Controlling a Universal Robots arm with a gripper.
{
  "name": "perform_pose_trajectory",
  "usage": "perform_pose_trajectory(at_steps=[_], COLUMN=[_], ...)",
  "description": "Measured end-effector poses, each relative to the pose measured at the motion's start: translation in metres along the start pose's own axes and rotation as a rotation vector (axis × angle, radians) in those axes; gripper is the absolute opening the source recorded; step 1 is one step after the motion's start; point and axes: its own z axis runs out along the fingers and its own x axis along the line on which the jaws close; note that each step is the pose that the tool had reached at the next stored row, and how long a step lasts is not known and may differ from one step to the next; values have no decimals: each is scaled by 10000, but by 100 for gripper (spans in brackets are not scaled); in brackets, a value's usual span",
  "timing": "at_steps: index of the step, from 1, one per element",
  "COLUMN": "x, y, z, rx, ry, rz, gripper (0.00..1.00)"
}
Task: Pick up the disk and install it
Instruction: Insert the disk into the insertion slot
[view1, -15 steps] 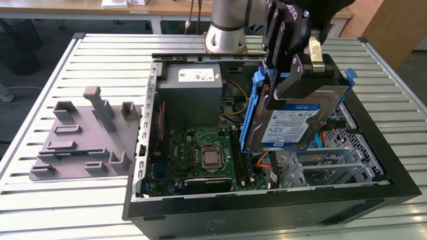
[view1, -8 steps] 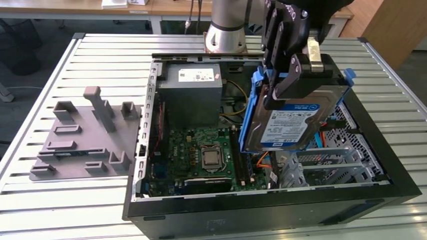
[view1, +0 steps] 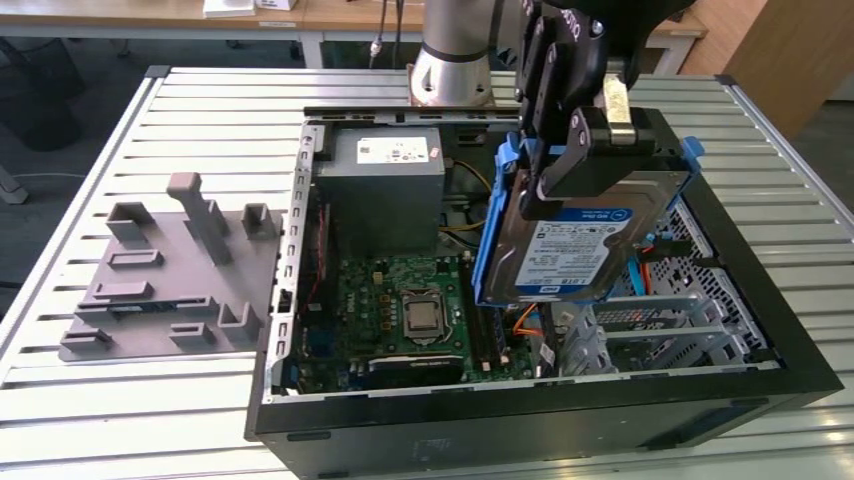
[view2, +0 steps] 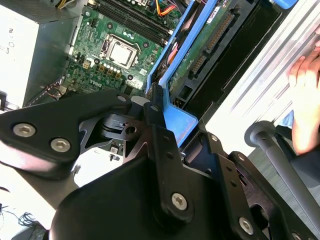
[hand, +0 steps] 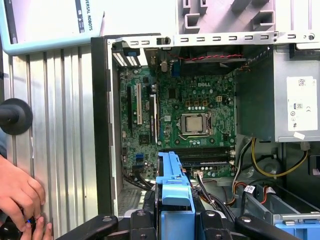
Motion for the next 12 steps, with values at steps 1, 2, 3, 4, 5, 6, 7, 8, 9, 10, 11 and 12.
perform_pose_trajectory(at_steps=[1,2,3,4,5,6,7,8,9,10,11,12], x=[0,0,0,0,0,0,-1,-1,-1,-1,-1,-1], y=[-2,-7,-11,-13,-16,-18,-21,-24,-28,-31,-35,-38], z=[0,0,0,0,0,0,0,0,0,1,0,0], rx=[0,1,0,0,0,0,0,0,0,0,0,0], ry=[0,-1,0,0,0,0,1,0,0,-1,0,1], rz=[0,-2,-1,0,0,1,1,0,0,0,0,0], gripper=[36,36,36,36,36,36,36,36,36,36,36,36])
